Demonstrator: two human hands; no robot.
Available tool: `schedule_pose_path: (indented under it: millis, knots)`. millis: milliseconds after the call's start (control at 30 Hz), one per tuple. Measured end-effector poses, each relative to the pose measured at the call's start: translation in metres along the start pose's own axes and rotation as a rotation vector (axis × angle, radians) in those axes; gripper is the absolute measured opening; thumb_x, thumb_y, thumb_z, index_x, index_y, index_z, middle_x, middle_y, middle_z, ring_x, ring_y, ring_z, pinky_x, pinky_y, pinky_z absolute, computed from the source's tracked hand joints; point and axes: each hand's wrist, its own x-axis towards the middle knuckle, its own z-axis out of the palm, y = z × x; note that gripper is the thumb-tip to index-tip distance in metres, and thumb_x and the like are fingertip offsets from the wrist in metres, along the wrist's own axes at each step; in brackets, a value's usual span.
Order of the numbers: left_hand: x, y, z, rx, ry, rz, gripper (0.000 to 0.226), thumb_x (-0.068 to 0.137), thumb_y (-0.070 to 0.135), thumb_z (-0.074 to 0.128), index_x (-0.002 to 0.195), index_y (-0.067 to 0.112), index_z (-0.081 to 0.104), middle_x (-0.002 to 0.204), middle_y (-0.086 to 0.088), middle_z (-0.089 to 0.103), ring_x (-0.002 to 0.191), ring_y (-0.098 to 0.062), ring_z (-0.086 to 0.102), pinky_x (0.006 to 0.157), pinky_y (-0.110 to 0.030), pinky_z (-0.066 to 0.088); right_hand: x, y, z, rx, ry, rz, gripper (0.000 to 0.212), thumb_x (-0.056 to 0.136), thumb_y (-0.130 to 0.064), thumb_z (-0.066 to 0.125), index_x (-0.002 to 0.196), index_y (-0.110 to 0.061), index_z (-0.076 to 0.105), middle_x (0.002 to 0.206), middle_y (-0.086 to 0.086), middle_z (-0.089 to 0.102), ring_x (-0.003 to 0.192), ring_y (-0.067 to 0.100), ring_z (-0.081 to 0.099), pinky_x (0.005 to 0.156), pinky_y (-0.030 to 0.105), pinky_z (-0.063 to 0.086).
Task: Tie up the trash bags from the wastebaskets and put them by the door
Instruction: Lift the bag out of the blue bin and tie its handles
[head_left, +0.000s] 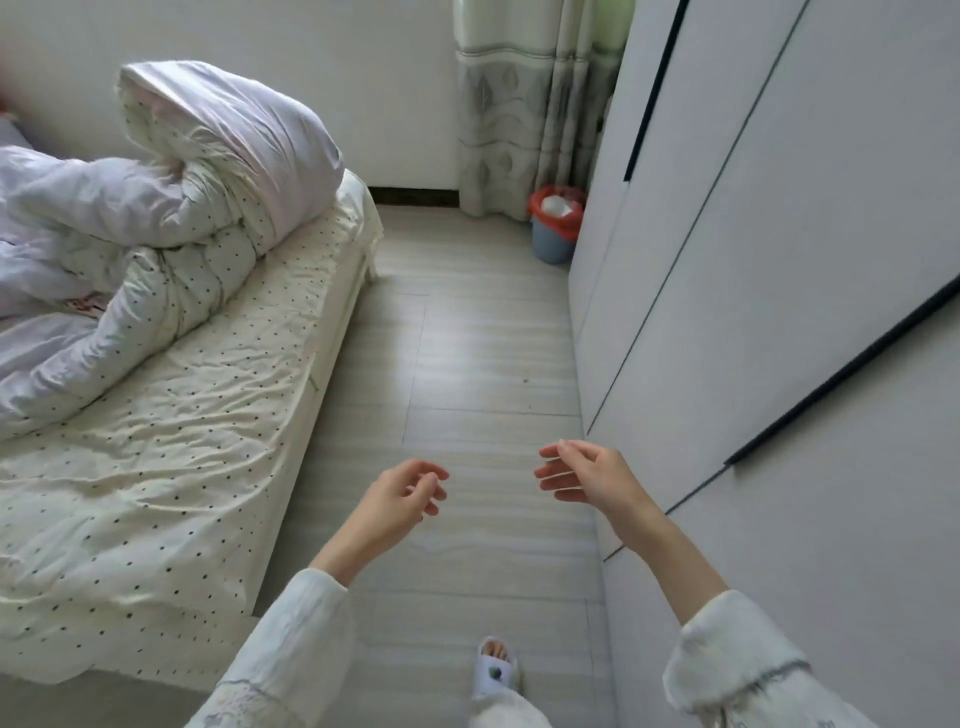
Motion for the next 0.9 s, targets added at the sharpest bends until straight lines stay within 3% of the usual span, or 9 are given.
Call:
schedule_pose_path:
  millis: [367, 733, 900]
  knots:
    - [0.227, 0.071, -0.071, -0.05, 0.049, -0.014, 0.021, 0.095, 0.015, 0.04, 0.087, 0.025, 0.056, 0.083, 0.001, 0.062, 0.074, -0.016, 0.06, 0.066, -0.024, 0.045, 0.227, -0.13, -0.026, -0.038, -0.025, 0.001, 0.028, 0.099, -0.021, 0.038, 0.1, -0.007, 0.062, 0.079, 0.003, 0.067, 0.071, 0.017, 0.063, 0.069, 0.025, 0.05]
    - [0.541, 0.167, -0.184, -0.081, 0.042, 0.002, 0.024, 0.095, 0.011, 0.04, 0.083, 0.025, 0.056, 0.081, 0.0, 0.062, 0.069, -0.015, 0.059, 0.064, -0.023, 0.044, 0.504, -0.294, -0.04, -0.023, 0.049, -0.013, 0.027, 0.099, -0.02, 0.037, 0.095, -0.009, 0.061, 0.078, 0.003, 0.067, 0.07, 0.017, 0.063, 0.066, 0.024, 0.048]
    - [0.663, 0.209, -0.2, -0.059, -0.065, -0.022, 0.023, 0.095, 0.012, 0.039, 0.085, 0.023, 0.057, 0.08, 0.0, 0.062, 0.071, -0.015, 0.059, 0.063, -0.021, 0.043, 0.606, -0.336, -0.069, 0.047, 0.108, 0.046, 0.027, 0.099, -0.019, 0.037, 0.096, -0.008, 0.061, 0.079, 0.004, 0.066, 0.071, 0.017, 0.063, 0.065, 0.024, 0.048]
